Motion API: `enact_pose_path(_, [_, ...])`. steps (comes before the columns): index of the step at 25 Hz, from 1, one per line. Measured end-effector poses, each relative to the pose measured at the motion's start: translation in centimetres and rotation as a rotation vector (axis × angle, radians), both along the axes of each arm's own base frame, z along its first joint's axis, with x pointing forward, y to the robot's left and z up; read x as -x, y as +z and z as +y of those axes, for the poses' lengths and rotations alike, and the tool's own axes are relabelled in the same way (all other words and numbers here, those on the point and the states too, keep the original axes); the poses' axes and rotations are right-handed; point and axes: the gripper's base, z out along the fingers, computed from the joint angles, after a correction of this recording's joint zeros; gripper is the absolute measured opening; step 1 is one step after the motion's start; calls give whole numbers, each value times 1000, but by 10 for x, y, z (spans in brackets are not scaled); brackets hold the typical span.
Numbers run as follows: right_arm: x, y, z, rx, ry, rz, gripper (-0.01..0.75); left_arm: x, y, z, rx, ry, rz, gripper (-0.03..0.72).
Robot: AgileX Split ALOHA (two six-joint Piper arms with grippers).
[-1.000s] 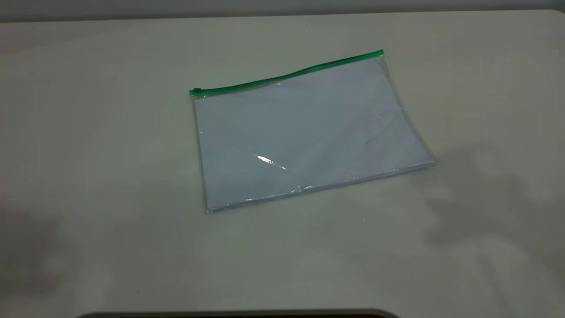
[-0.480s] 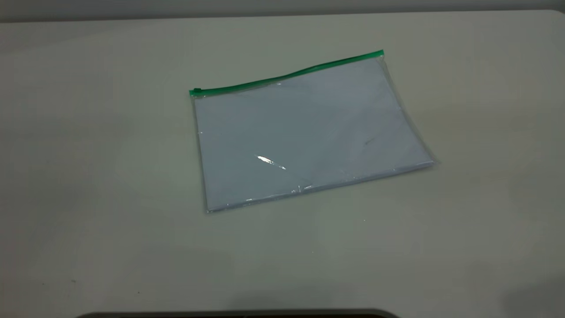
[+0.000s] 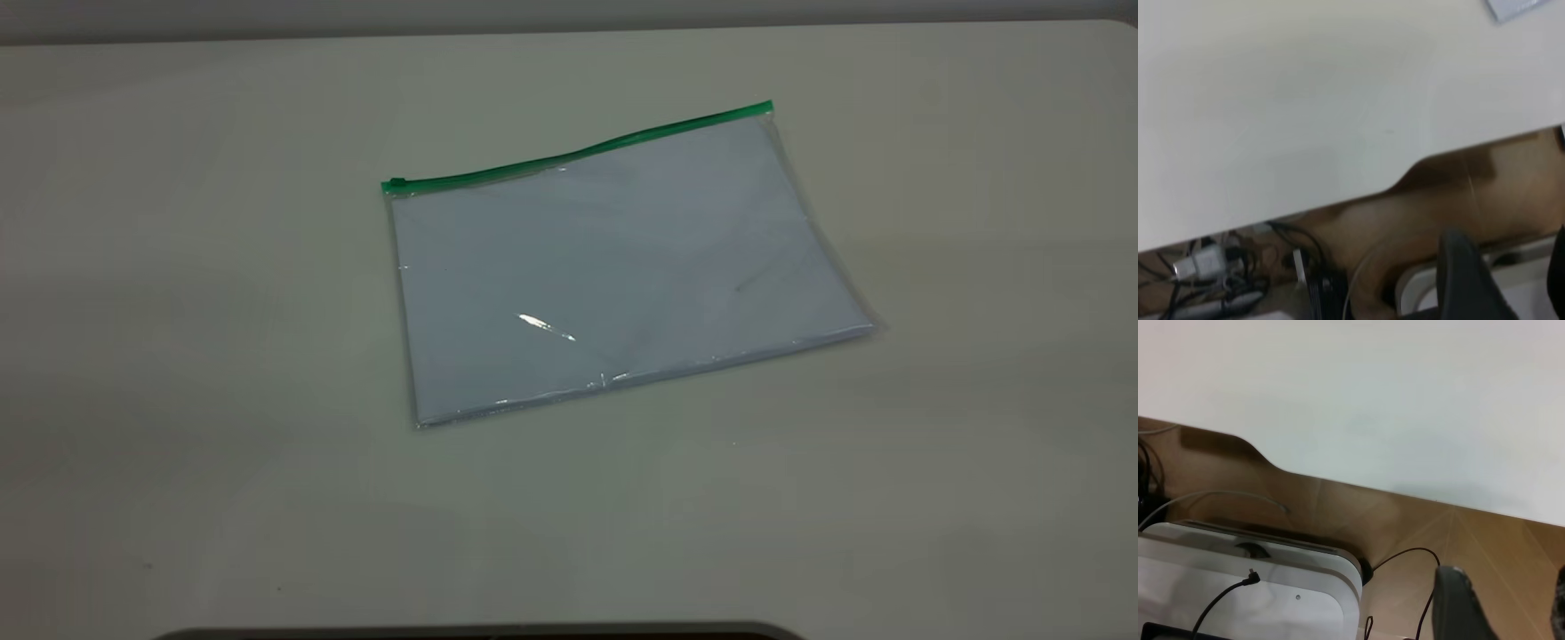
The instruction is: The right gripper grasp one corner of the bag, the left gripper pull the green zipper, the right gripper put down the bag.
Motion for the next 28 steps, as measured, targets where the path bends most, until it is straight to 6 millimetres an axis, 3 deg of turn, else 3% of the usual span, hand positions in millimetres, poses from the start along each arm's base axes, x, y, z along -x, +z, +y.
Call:
enact_pose_path(15, [6,4,-4,-21,-52,-54,383,12,2,2,13,0,-99,370])
enact_pose_path(21, [40,18,-14,-37,-216,-307,383,28,3,4,20,79,-214,370])
enact_pose_path(28, [83,21,-12,-53,-220,-578,383,45,1,4,24,106,-321,370])
